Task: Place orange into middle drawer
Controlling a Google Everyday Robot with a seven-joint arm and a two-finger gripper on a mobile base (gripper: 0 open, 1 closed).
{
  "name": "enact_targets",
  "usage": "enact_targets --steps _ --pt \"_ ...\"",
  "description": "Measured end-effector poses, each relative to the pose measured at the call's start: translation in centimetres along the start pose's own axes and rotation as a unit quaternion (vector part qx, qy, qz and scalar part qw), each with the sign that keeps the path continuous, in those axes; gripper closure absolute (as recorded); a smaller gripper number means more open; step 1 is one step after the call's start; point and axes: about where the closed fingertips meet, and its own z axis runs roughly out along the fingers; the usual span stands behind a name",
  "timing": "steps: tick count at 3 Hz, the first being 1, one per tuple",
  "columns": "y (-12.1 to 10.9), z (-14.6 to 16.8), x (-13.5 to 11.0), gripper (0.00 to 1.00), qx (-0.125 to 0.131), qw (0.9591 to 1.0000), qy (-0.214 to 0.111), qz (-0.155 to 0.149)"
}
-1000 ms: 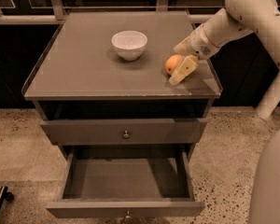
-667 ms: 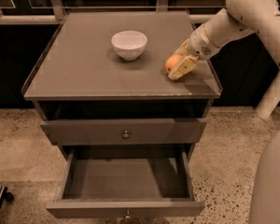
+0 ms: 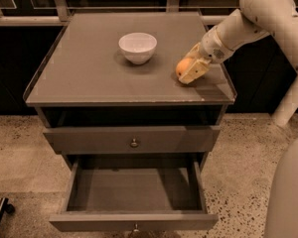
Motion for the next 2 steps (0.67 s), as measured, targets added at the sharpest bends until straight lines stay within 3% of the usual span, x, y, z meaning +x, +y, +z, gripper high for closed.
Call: enact_targets --steps 1,2 --pt "0.0 0.0 0.0 1.00 0.000 1.0000 0.000 0.000" --pt "1.9 -0.3 0.4 1.00 -0.001 1.0000 -0.002 0.006"
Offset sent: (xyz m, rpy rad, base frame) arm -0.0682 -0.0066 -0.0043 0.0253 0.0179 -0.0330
